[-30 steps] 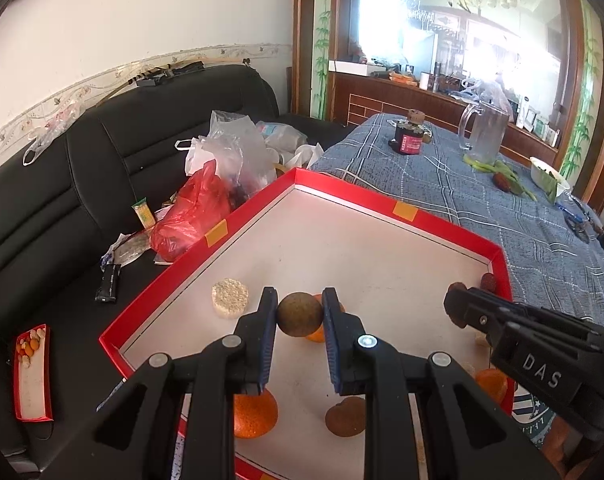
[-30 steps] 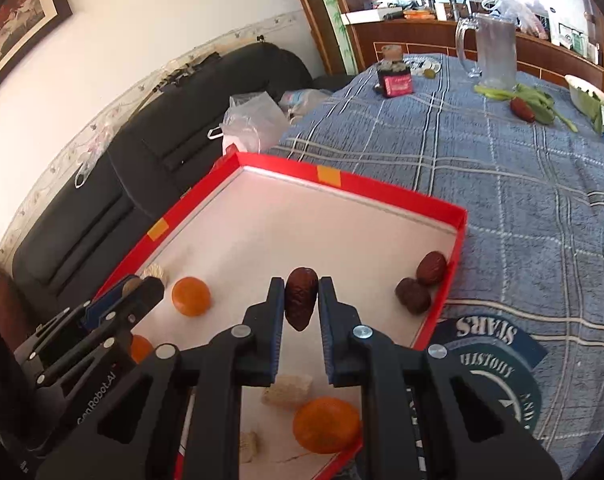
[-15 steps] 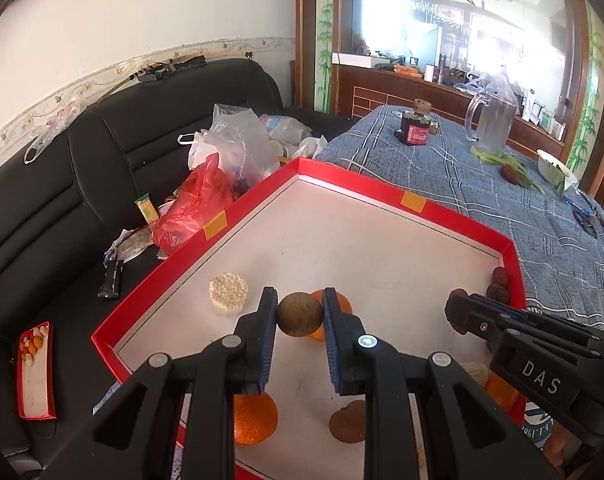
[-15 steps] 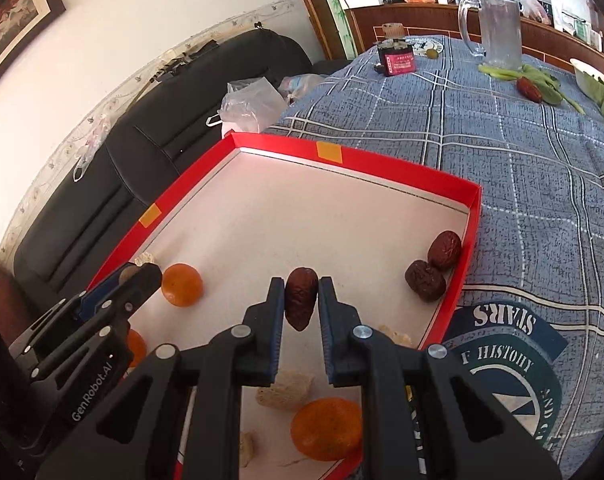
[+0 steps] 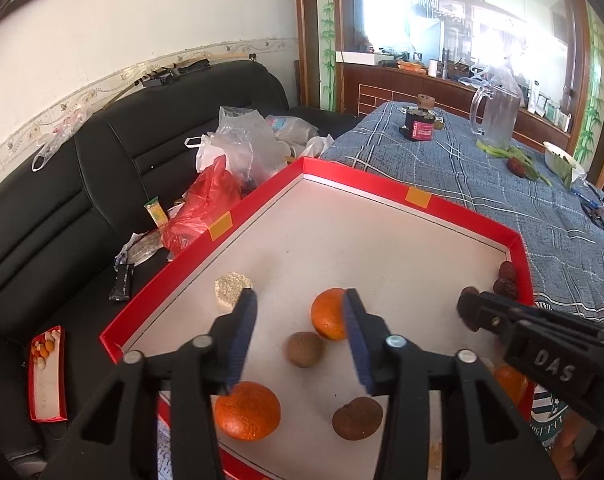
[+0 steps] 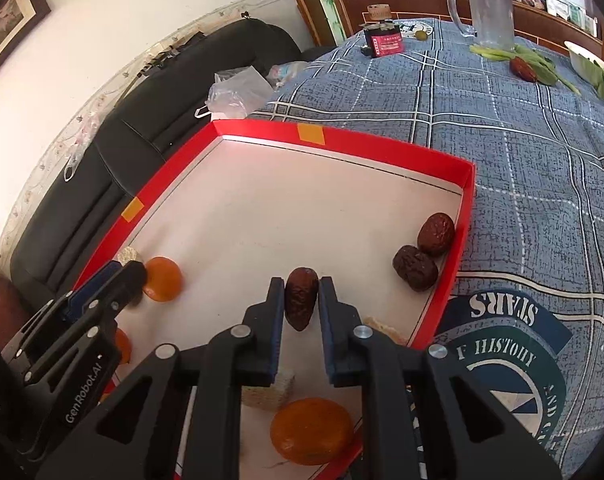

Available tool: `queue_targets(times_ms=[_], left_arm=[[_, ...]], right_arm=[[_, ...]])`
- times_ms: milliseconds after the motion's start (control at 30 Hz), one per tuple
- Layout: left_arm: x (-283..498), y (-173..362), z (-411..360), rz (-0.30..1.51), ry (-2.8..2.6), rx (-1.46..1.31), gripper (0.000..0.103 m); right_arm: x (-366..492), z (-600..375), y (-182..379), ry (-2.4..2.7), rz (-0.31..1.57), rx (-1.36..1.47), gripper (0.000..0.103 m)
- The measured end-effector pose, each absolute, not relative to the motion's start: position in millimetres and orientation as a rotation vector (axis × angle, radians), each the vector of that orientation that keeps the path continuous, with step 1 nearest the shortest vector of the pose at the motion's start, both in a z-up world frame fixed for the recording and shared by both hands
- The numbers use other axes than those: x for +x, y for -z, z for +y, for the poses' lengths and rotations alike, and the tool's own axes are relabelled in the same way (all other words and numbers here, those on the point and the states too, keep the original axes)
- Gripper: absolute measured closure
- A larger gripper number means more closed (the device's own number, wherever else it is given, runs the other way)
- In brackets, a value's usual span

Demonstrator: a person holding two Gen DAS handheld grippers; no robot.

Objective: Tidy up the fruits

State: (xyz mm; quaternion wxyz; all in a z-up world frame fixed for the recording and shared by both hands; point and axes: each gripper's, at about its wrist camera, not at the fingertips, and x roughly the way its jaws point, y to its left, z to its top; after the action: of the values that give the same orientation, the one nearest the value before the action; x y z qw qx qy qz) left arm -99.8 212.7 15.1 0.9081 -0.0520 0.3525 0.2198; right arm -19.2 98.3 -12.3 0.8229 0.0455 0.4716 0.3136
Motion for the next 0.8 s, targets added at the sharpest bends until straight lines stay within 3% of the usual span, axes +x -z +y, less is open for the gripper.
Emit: queue_targets(times_ms=[167,267,633,733,800], left_arm=[[-106.0,-26.1,205.5,0.694,-0.463,-0.094,0.044],[-111.1,-35.0,197.8,0.666,-0.463,-0.084,0.029],[-124.5,-68.6,156.5,0.597,-0.419,-0.047,0.017],[-128.8,-75.9,148.4,0.584,-0.418,-0.051,0.013],[-134.2,-81.9,141.9,0.566,-0.424,-0.053,0.005]], right_arm=[[-25.6,86.0,-4.4,-0.686,0.950,0.130,0.083],[-31.2,75.1,-15.5,-0.683,0.912,0.150,0.083],[-53.1,19.3,-59.7,-0.625,0.765,0.180,0.083],[-63.3,0.6,-71.6,-0.595,0.713,0.167,0.068],[-72.5,-14.5,-78.6,-0.571,0.666,0.170,0.043]])
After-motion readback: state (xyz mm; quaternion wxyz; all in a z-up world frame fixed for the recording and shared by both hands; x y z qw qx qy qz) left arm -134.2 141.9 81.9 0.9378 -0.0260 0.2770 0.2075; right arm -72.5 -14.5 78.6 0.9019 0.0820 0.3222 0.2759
